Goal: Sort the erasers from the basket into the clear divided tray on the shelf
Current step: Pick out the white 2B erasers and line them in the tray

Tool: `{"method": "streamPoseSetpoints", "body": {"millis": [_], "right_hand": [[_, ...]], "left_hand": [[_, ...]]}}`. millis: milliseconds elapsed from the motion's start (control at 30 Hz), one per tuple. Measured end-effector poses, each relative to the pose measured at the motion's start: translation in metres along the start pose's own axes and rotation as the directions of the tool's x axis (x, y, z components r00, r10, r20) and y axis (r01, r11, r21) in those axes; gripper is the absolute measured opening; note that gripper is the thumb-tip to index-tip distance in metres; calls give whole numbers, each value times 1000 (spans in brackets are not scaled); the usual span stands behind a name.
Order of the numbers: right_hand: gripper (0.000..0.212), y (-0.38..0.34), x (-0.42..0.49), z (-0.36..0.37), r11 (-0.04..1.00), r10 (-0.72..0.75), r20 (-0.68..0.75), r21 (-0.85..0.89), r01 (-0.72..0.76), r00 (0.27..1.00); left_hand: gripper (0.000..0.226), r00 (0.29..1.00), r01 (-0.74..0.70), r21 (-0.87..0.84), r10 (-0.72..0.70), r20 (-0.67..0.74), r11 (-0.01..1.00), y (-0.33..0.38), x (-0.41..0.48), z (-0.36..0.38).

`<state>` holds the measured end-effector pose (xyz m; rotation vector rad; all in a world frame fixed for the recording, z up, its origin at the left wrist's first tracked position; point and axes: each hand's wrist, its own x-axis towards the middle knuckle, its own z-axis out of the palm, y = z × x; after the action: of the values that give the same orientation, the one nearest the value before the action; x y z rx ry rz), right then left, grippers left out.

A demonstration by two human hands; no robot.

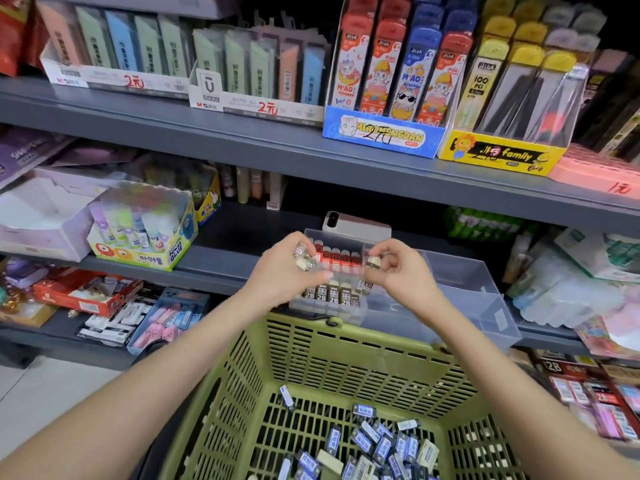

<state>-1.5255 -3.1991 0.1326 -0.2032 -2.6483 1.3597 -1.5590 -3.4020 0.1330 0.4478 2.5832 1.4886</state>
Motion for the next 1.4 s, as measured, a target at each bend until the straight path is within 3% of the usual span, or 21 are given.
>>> {"method": "streamPoseSetpoints", "body": {"millis": [100, 333, 567, 700, 900, 1033, 1233, 1400], "right_hand": [[27, 9, -6, -5, 992, -10, -81, 125, 20, 997], [25, 21, -12, -11, 979, -76, -121, 181, 97, 990], [24, 17, -14, 0, 982, -128, -108, 126, 141, 986], [24, 12, -14, 7, 962, -237, -70, -156, 224, 969], [23, 8, -14, 10, 929, -297, -61, -250, 273, 953], [24, 4, -1, 14, 878, -276, -15, -410, 246, 961], [26, 2, 17, 17, 816, -111, 131, -555, 165, 985], [26, -3, 20, 10, 673, -158, 113, -714, 190, 981]], "left_hand": [[44, 996, -88, 316, 87, 17, 945, 6, 18, 23], [57, 991, -121, 560, 129, 25, 819, 2, 30, 59], [75, 999, 15, 533, -33, 24, 846, -3, 34, 62], [57, 996, 66, 487, -84, 15, 871, 0, 34, 59], [51, 994, 86, 472, -111, 25, 877, 2, 36, 57], [48, 992, 98, 474, -121, 18, 875, 1, 37, 57], [40, 993, 103, 484, -119, 3, 869, -1, 38, 58], [45, 993, 102, 475, -118, 4, 874, 1, 37, 57]]}}
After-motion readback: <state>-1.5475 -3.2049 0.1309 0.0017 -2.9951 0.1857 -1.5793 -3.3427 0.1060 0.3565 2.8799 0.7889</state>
